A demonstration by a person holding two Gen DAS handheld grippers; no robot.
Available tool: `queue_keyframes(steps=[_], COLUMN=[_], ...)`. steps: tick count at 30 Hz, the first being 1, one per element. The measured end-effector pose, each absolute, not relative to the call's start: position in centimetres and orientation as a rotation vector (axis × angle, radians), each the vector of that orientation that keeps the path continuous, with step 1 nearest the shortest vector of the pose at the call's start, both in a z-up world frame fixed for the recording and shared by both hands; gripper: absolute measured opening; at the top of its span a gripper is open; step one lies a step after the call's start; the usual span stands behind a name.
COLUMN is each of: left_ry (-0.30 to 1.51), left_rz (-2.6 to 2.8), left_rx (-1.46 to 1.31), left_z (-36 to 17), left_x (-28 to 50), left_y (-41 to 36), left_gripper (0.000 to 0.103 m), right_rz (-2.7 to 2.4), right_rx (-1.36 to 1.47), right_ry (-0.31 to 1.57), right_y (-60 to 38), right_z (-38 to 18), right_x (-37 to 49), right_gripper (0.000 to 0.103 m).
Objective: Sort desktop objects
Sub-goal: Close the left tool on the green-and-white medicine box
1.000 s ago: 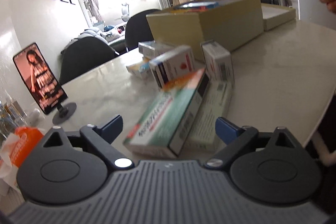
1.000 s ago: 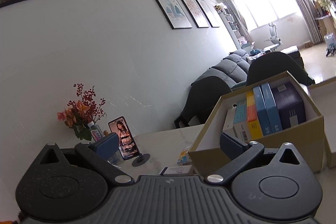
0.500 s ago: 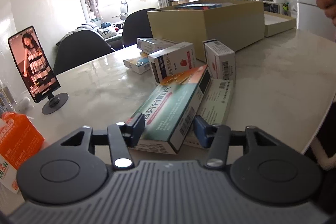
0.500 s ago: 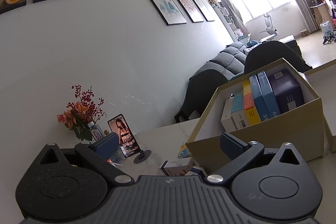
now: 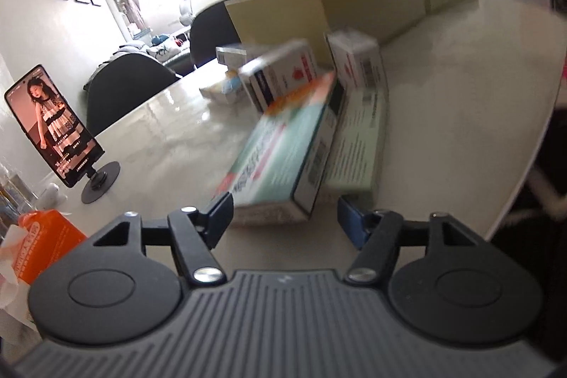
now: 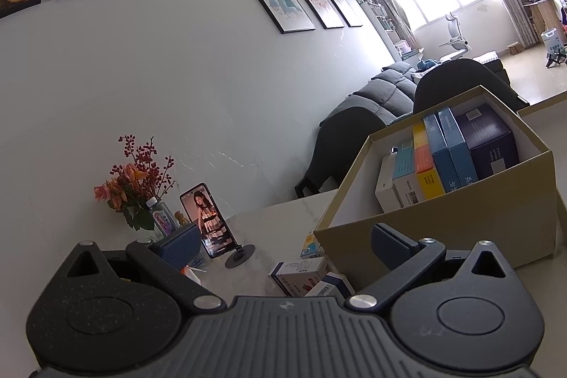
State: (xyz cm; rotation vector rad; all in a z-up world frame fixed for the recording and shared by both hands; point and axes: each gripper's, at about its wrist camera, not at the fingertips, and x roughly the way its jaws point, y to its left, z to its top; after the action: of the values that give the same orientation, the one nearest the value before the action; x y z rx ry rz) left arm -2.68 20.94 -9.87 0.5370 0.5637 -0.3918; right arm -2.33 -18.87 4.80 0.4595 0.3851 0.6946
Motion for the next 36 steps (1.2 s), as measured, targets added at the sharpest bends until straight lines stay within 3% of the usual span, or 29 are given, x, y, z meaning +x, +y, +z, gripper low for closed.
queue_keyframes(steps=[8, 18, 23, 29, 36], left_ry=[0.512, 0.462, 0.461, 0.436, 0.436], left_rz=[-0.374, -0.351, -0.392, -0.409, -0.389], left_rx=[0.582, 0.676, 0.685, 0.549, 0.288], left_z=[-10.5, -10.6, -10.3, -8.8, -7.5], left_x=[-2.0, -1.5, -1.0, -1.0, -0.2], left_y=[20.2, 19.4, 19.2, 20.5, 22.3], left_gripper=[0.051, 0.052, 0.042, 0.033, 0.030], right_rz=[0.697, 0.695, 0.697, 0.692, 0.697], right_rx=[0.453, 0.452, 0.449, 0.454, 0.454], right_ry=[0.401, 0.408, 0.411, 0.411, 0.417], right_y=[-18.3, -18.2, -18.1, -18.3, -18.1], right_z=[4.4, 4.2, 4.2, 4.1, 4.0], right_x=[-2.1, -1.9, -1.9, -1.8, -1.7], right_gripper=[0.102, 0.102, 0.102, 0.102, 0.102])
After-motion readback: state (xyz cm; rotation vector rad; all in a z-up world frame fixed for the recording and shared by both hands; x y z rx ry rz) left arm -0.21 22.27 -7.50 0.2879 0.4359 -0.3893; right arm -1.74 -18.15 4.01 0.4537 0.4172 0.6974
